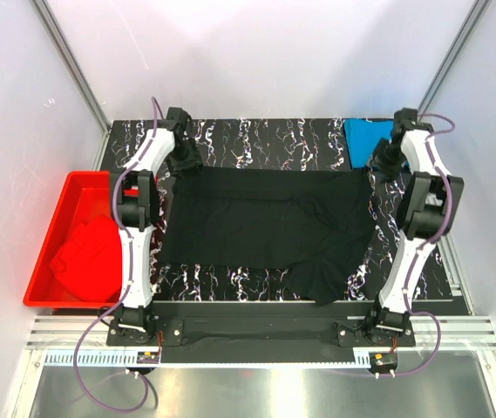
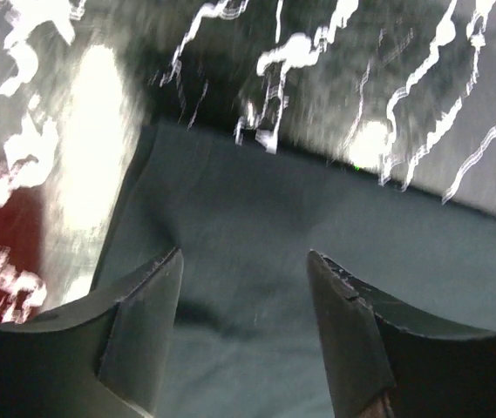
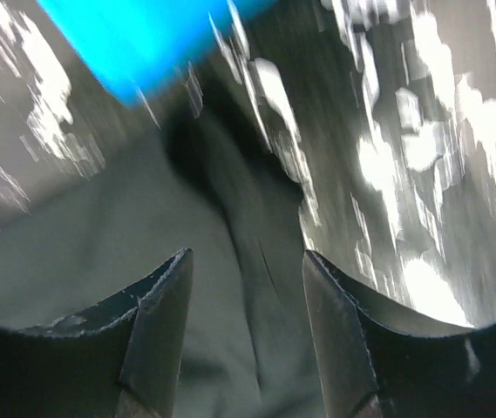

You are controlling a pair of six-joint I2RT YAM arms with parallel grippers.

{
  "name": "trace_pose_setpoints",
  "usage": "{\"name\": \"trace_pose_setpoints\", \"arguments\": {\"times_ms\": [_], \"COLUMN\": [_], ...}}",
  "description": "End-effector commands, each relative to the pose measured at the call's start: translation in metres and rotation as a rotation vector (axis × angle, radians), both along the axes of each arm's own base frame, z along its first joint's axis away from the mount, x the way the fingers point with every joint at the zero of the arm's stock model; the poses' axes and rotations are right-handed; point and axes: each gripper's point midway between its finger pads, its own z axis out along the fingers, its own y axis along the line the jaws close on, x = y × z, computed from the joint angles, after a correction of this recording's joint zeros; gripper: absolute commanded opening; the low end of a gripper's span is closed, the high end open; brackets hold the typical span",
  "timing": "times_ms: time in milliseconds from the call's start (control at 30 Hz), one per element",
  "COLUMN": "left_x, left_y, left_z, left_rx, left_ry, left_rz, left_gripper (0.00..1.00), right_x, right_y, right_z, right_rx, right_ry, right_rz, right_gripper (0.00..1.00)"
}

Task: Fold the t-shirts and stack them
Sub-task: Fold the tshirt

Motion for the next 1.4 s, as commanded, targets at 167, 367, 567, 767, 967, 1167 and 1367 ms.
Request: {"name": "trace_pose_setpoints", "arguments": {"times_ms": [167,367,567,767,967,1167,1367], "left_x": [-0.050,-0.102,-0.120,-0.128,-0.132,-0.128,-0.129], "left_y": [-0.034,-0.094,-0.110,-0.102,-0.099,-0.094,-0.090], "left_z": [0.108,0.088,0.099,0.100,0.099,0.105,0.100], "left_rx": [-0.056,-0.088,-0.082,-0.053,-0.046,-0.015,0.005], "left_ry": [-0.154,-0.083,-0.094,-0.089,-0.089,-0.107,-0.101], "left_rz": [-0.071,-0.243,-0.298,-0.303,-0.302,-0.296,-0.303], "left_gripper": [0.62,0.57,0.56,0.57,0.57,0.57,0.57], "right_x": [-0.122,-0.156,-0.152,-0.151,-0.144,-0.157,-0.156], "right_y": [0.085,0.117,0.113,0.106,0.103,0.069,0.051], "right_z": [0.041,0.001,-0.022,-0.038,-0.044,-0.026,-0.020], "right_rx": [0.326,0.449,0.426,0.388,0.376,0.173,0.069], "right_ry": [-0.026,0.031,0.031,0.057,0.068,0.127,0.140], "right_rz": [0.018,0.041,0.045,0.048,0.063,0.015,0.028], "right_gripper": [0.43,0.45,0.53,0.49,0.28,0.06,0.24]}}
